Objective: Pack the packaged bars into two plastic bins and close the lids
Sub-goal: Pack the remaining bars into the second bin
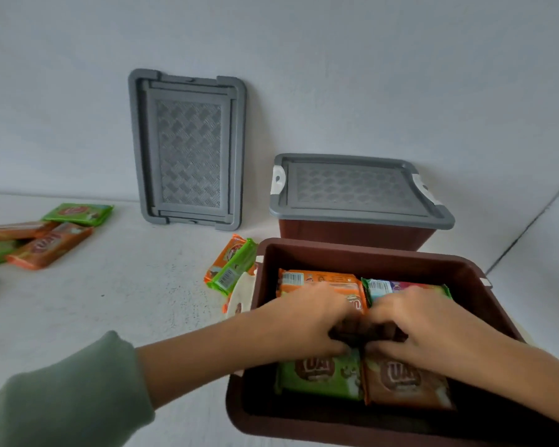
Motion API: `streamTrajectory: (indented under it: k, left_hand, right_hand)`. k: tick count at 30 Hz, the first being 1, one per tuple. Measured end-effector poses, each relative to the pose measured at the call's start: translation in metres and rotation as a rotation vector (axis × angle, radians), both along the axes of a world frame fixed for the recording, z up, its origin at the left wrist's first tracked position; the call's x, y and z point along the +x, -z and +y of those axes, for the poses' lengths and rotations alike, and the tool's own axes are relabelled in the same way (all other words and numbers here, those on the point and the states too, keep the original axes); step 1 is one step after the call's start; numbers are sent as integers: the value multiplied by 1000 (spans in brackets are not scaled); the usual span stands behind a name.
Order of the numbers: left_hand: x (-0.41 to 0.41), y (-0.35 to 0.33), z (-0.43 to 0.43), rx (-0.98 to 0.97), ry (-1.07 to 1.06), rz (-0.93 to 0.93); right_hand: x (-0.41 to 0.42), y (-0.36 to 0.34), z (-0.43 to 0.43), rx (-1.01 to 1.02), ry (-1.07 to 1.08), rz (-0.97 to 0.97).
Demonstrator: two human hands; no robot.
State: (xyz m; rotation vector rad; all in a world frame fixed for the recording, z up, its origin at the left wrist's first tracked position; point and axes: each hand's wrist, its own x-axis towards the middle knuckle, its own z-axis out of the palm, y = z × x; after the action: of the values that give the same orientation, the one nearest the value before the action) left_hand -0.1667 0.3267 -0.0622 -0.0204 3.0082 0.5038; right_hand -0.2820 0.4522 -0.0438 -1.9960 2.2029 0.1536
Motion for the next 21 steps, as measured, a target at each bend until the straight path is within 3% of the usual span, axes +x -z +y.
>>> streamTrajectory:
  k: [5,10,17,21]
  left_hand:
    - [32,-51,-55,108,-124,236]
    - [53,-57,-143,16,-246,191]
    - [54,5,-237,-77,-269,-12]
    - [46,48,-252,11,-217,-86]
  right_hand:
    - [19,-48,-49,-265,65,-140]
    - [37,-51,-122,-300,21,-153]
    - [40,-13,-206,-157,118,-163]
    - [42,16,-236,158,196,-166]
